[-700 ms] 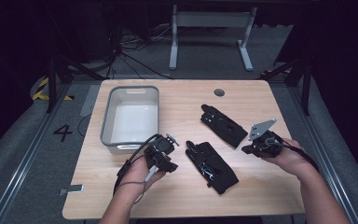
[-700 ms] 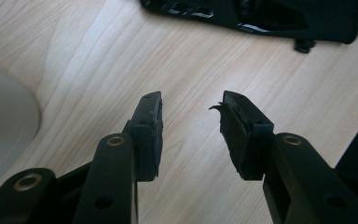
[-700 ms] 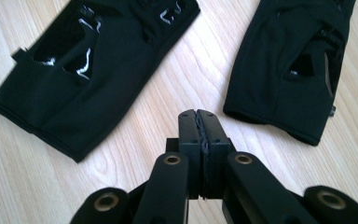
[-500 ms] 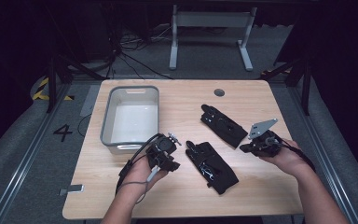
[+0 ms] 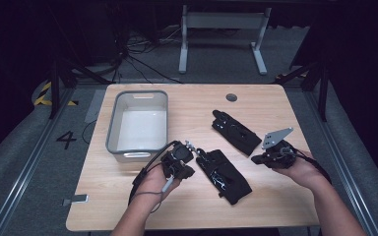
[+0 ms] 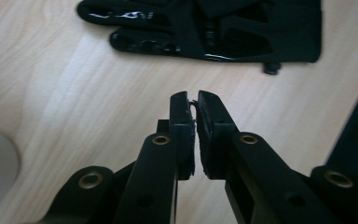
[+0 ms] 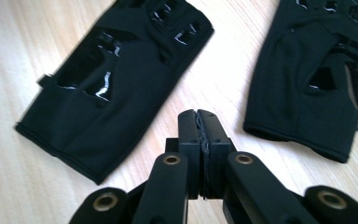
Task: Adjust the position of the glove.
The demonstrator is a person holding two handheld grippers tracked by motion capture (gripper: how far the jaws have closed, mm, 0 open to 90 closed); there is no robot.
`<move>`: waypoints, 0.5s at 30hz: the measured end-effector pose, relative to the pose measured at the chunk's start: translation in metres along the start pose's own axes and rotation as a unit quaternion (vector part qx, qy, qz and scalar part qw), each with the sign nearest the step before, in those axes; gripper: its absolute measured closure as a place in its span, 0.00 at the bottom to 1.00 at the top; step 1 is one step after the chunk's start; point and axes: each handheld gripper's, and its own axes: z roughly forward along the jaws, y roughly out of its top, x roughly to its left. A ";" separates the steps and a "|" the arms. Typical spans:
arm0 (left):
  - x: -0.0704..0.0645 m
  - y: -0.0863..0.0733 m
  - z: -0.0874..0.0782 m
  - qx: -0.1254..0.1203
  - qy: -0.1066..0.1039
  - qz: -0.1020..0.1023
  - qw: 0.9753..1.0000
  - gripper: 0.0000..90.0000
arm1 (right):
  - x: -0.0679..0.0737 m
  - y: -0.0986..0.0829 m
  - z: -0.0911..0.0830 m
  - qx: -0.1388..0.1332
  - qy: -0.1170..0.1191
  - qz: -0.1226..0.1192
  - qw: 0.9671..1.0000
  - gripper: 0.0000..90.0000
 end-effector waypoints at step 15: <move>0.019 0.022 0.032 -0.013 0.017 -0.036 0.999 0.77 | 0.034 -0.009 0.006 0.011 0.004 0.014 1.000 0.95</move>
